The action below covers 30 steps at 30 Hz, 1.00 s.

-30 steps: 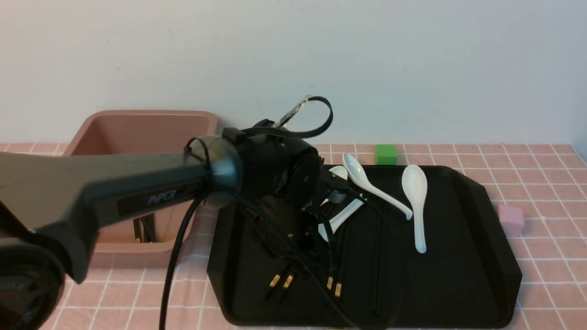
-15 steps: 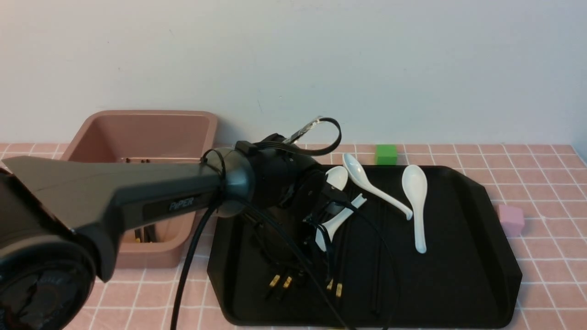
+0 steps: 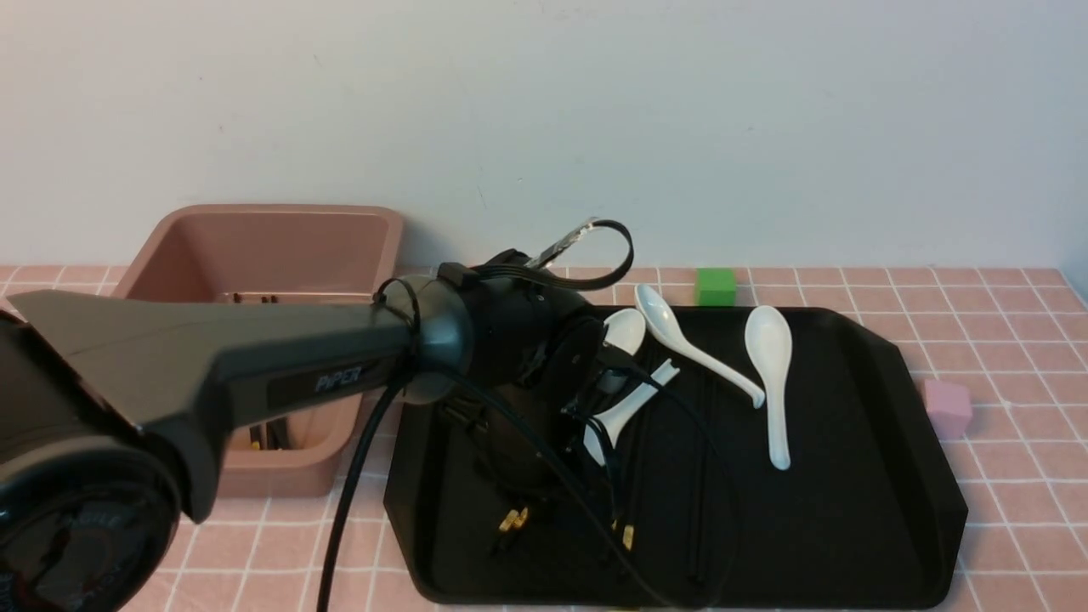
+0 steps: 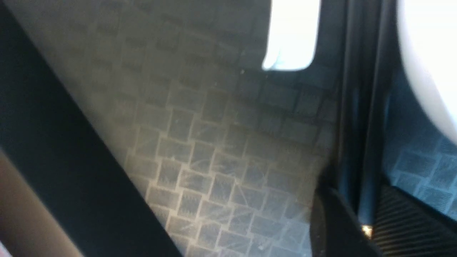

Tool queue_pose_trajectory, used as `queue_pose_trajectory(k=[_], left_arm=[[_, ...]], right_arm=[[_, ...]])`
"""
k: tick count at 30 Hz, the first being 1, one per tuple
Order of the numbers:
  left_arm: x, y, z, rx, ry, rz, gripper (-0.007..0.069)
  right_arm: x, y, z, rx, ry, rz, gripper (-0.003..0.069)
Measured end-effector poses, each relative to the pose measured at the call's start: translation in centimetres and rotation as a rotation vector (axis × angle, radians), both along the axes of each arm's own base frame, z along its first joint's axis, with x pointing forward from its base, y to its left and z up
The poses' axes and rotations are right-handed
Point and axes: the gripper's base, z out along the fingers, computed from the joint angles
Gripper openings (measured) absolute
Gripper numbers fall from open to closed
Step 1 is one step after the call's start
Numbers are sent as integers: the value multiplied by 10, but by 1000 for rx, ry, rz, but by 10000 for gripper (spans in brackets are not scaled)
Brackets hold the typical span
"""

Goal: On pink tablecloth take chopsticks from black tray and put them in box.
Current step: 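Reach over to the black tray and grasp a pair of chopsticks with the left gripper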

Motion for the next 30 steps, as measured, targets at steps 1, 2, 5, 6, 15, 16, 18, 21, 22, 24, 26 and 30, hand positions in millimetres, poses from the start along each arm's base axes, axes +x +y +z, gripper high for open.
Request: queue_pose_trajectory(k=[1,2,5,6,15,16,18,21,22,24,26,30], left_arm=[[0,0,0,1,0,15,134],[0,1,0,3,-1,23,125],[1,3,0,19,-9,47,123],[1,3,0,23,-10,49,123],[0,6,4,44,-6,55,123],[-1,7,6,45,-5,55,123],[-3,8,14,43,-4,60,123],[-9,11,32,21,2,57,123],[-10,11,35,12,5,55,123],[-13,11,44,-11,8,57,123],[-15,11,50,-23,7,59,123],[-23,16,74,-48,-5,65,123]], right_arm=[[0,0,0,0,0,0,240],[0,0,0,0,0,0,240],[0,0,0,0,0,0,240],[0,0,0,0,0,0,240],[0,0,0,0,0,0,240],[0,0,0,0,0,0,240],[0,0,0,0,0,0,240],[0,0,0,0,0,0,240],[0,0,0,0,0,0,240],[0,0,0,0,0,0,240],[0,0,0,0,0,0,240],[0,0,0,1,0,0,240]])
